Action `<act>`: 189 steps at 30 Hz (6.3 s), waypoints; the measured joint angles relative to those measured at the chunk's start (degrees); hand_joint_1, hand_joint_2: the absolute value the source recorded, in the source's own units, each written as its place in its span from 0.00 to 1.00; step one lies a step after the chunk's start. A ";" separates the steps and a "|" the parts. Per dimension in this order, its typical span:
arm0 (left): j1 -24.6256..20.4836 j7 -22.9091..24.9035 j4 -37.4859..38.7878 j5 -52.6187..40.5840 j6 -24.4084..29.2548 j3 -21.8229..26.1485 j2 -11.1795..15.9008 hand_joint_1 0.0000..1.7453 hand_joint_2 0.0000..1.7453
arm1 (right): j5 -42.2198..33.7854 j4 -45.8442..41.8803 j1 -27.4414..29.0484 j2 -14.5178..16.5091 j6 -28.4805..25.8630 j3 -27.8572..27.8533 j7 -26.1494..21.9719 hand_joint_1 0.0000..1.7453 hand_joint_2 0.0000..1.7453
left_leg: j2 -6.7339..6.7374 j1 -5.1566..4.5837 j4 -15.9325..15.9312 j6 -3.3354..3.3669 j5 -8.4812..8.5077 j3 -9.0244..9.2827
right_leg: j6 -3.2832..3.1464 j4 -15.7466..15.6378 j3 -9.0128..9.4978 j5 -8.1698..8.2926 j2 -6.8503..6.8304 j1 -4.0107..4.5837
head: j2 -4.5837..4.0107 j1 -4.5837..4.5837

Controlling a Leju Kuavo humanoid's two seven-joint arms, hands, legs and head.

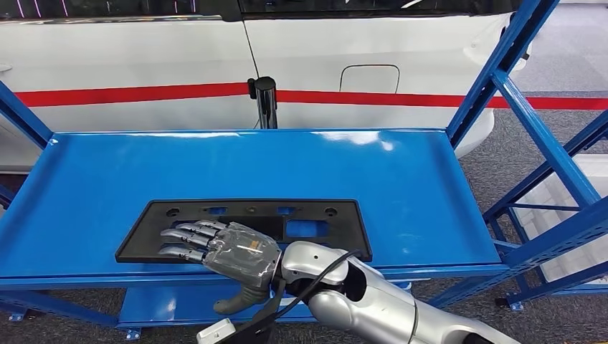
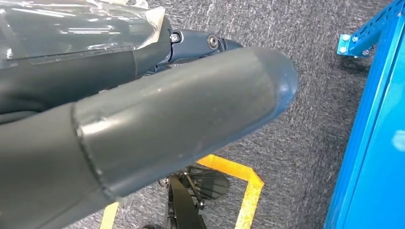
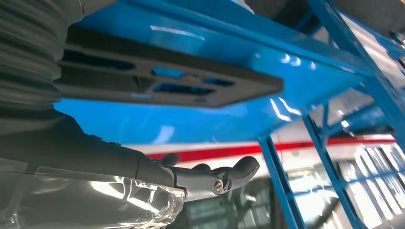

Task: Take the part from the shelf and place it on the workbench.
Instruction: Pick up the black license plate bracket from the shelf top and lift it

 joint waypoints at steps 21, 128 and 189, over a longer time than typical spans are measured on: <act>-0.07 1.74 0.00 -2.97 -0.99 -0.98 0.30 0.00 0.00 | 2.77 8.91 -0.59 0.01 -0.31 1.78 4.76 0.00 1.00 | 0.01 0.01 0.01 0.00 0.01 0.01 | 0.00 0.00 -0.03 0.00 0.01 0.00 | 0.00 0.00; -2.06 1.55 -0.85 -7.68 0.87 -1.35 0.22 0.00 1.00 | -25.34 -11.77 6.97 3.02 -35.29 -24.03 -13.65 1.00 1.00 | 0.01 0.02 0.00 -0.02 0.01 0.23 | 0.16 0.00 0.17 -0.09 0.01 0.00 | 0.00 -0.01; -2.19 1.66 -1.36 -6.64 -0.29 2.20 0.74 0.00 1.00 | -19.27 -16.31 15.96 4.29 -32.29 -26.63 -14.35 1.00 1.00 | 0.40 -2.66 -1.45 4.59 1.64 -0.45 | -1.46 17.31 -9.87 -3.40 0.41 0.79 | 0.00 0.43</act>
